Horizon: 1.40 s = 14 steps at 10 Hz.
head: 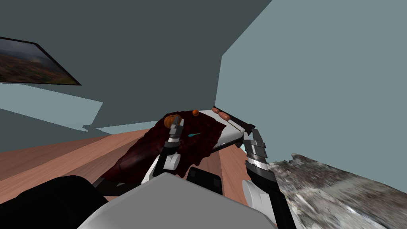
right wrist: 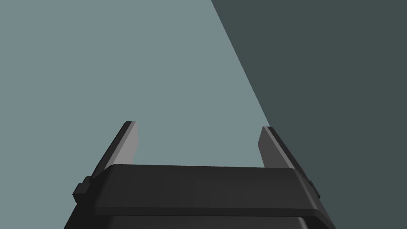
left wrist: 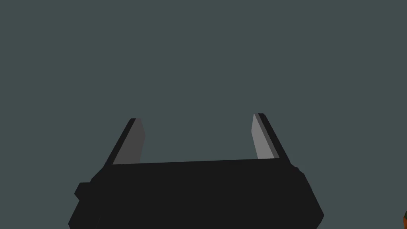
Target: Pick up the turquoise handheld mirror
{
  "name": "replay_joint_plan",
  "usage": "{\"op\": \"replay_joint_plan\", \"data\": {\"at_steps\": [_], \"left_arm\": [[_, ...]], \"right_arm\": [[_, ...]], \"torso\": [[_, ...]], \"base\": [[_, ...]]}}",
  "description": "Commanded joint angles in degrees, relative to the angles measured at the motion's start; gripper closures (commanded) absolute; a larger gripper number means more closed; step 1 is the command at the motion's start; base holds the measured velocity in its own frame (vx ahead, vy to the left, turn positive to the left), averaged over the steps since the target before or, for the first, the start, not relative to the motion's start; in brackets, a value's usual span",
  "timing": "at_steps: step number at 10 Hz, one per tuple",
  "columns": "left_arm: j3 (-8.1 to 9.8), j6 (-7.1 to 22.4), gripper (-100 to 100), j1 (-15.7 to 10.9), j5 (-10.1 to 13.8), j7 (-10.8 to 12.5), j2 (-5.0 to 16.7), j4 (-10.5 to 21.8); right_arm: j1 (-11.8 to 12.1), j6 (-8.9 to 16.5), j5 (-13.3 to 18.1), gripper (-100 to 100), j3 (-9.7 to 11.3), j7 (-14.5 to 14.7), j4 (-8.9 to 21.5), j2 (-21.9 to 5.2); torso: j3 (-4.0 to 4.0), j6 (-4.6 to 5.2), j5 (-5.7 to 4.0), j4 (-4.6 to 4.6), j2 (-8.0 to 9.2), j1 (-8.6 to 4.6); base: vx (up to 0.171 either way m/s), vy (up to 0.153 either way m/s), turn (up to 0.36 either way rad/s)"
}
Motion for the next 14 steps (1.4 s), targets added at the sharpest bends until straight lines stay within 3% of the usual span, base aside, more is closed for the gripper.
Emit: {"op": "replay_joint_plan", "data": {"at_steps": [1,6,12,14], "left_arm": [[0.04,0.96,-100,-0.48,0.29,0.31,2.29,0.54],[0.36,8.07,-100,-4.19,2.55,2.78,8.58,4.56],[0.65,15.43,-100,-7.58,4.69,5.14,10.4,8.17],[0.85,19.61,-100,-10.16,6.32,6.96,11.21,10.89]], "right_arm": [[0.0,0.0,0.0,0,0.0,0.0,0.0,0.0],[0.0,0.0,0.0,0,0.0,0.0,0.0,0.0],[0.0,0.0,0.0,0,0.0,0.0,0.0,0.0],[0.0,0.0,0.0,0,0.0,0.0,0.0,0.0]], "torso": [[0.0,0.0,0.0,0.0,0.0,0.0],[-0.06,0.0,-0.02,-0.02,-0.11,-0.1],[-0.06,0.0,-0.02,-0.02,-0.1,-0.1],[-0.05,0.0,-0.02,-0.02,-0.08,-0.1]], "base": [[0.004,-0.006,0.005],[0.019,-0.024,0.009],[0.021,-0.027,0.007],[0.028,-0.038,0.008]]}}
